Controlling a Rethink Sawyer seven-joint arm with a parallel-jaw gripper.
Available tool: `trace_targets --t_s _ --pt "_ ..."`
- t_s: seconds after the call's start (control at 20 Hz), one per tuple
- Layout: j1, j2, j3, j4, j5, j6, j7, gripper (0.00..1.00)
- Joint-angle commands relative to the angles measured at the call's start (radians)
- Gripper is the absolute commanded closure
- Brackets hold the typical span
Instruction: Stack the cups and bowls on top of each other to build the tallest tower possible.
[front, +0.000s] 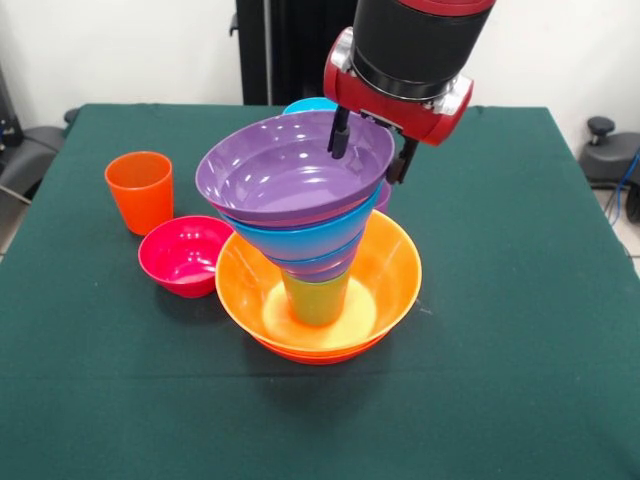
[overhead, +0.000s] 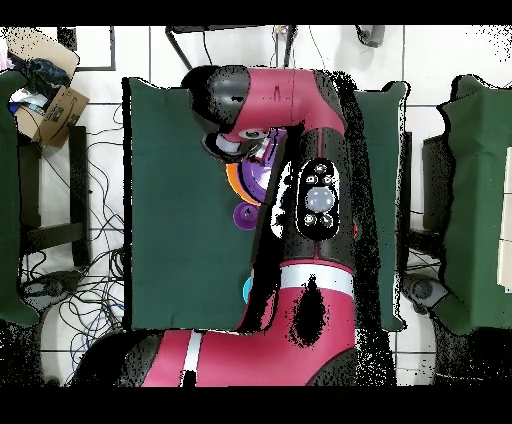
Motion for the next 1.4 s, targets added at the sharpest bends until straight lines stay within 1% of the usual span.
trace_targets --t_s 0.05,0.2,0.3,0.55,1.1,1.4 --pt "-0.005 -0.007 0.098 0.065 -0.043 0.042 -0.224 0.00" --pt "-0.001 -0.022 0.096 0.103 -0.040 0.021 -0.215 0.00" --pt "0.000 -0.018 0.096 0.103 -0.043 0.016 -0.213 0.00" --pt "-0.002 -0.002 0.098 0.083 -0.052 0.020 -0.219 0.00" --pt "0.008 0.003 0.105 0.055 -0.055 0.051 -0.215 0.00" --pt "0.017 -0.002 0.106 0.035 -0.053 0.089 -0.207 0.00"
